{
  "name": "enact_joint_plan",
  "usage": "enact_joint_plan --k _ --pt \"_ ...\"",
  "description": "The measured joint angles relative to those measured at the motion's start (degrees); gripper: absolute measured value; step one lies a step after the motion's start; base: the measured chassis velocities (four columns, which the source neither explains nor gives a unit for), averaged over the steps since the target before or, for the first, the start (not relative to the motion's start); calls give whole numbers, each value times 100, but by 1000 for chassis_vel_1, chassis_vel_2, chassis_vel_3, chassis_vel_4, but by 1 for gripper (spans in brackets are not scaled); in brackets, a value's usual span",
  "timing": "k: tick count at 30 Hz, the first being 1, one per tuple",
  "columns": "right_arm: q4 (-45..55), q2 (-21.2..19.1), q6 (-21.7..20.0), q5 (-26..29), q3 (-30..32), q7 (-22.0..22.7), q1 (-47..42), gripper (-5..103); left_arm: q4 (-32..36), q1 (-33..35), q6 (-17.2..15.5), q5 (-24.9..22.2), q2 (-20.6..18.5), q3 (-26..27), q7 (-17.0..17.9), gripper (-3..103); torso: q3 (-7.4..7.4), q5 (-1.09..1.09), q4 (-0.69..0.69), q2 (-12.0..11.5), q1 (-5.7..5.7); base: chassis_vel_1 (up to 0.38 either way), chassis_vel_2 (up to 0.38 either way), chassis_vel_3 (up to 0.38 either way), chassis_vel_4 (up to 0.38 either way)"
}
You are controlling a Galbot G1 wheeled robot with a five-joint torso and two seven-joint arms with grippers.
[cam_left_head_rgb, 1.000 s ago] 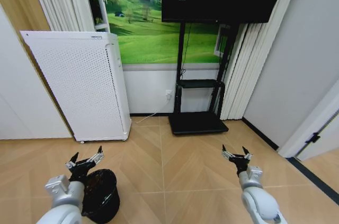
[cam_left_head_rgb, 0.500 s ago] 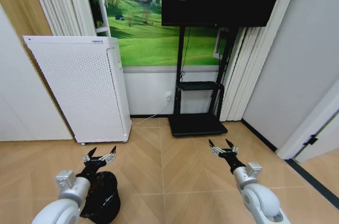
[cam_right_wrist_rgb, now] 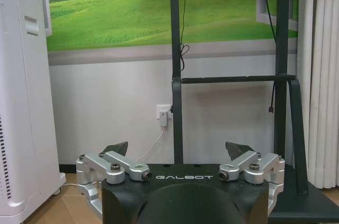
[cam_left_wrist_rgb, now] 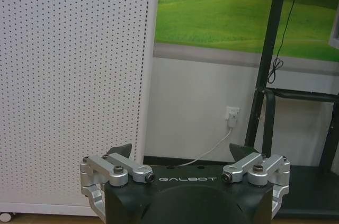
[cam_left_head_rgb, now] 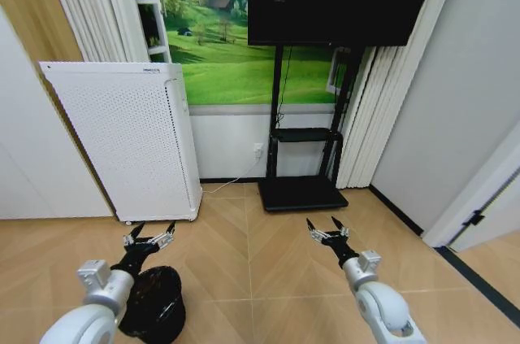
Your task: Pick up the trash bin and place the garbage on the floor into it.
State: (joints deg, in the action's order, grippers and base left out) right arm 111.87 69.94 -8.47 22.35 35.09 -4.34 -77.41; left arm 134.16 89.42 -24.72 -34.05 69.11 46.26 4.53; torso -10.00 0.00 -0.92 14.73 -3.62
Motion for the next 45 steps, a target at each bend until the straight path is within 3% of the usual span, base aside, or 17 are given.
enact_joint_plan --k 18,33,45 --pt "-17 -142 67 172 303 11 -83 100 247 74 -47 37 119 -21 187 100 -296 1 0 424 -129 0 0 0 0" --pt "18 -203 94 181 289 29 -125 100 404 337 62 185 390 55 118 100 -533 1 0 781 -248 0 0 0 0" --pt "-66 -264 62 190 190 57 -34 100 411 279 47 92 238 70 159 100 -711 0 0 1055 -343 0 0 0 0"
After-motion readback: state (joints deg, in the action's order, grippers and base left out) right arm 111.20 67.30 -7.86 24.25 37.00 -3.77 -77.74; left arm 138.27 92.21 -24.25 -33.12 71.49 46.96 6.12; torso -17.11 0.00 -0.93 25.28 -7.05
